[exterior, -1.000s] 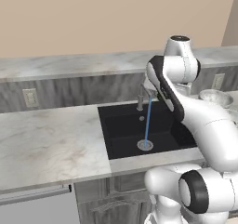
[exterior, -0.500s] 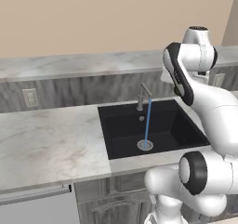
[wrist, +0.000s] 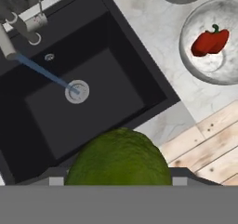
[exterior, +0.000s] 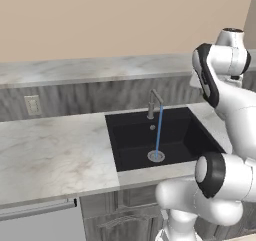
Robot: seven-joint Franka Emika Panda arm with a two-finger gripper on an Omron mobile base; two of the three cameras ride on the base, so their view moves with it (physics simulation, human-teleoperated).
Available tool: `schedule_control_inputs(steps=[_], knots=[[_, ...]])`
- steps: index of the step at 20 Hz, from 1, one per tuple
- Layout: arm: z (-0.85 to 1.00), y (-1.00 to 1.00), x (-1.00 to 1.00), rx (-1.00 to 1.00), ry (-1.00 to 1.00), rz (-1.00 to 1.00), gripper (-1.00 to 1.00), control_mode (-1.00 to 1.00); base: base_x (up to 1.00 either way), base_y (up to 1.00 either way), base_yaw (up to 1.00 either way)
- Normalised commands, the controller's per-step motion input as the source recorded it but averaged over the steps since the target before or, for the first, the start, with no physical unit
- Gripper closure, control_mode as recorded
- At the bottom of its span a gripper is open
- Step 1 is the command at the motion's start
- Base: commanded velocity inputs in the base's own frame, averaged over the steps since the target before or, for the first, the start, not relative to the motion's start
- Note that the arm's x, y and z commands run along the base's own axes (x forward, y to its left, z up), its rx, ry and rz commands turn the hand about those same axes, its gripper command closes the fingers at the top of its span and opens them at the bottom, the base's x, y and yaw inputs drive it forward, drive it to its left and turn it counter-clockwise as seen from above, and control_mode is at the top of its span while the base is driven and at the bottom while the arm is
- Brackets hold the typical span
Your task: Pick the bell peppers from the sink and place them in one bowl. Place the lime in the other bowl. Then turn off the sink faucet.
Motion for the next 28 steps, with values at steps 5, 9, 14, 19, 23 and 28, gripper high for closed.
schedule_control_inputs(steps=[5, 9, 14, 19, 23, 28], knots=[[-0.11, -0.52, 0.26, 0.0, 0.0, 0.0, 1.0, -1.0, 0.0, 0.0, 0.0], [-0.32, -0.4, 0.4, 0.0, 0.0, 0.0, 1.0, -1.0, 0.0, 0.0, 0.0], [-0.36, -0.37, 0.49, 0.0, 0.0, 0.0, 1.0, -1.0, 0.0, 0.0, 0.0], [-0.22, -0.26, 0.59, 0.0, 0.0, 0.0, 1.0, -1.0, 0.0, 0.0, 0.0], [-0.19, -0.21, 0.72, 0.0, 0.0, 0.0, 1.0, -1.0, 0.0, 0.0, 0.0], [-0.22, -0.35, 0.58, 0.0, 0.0, 0.0, 1.0, -1.0, 0.0, 0.0, 0.0]])
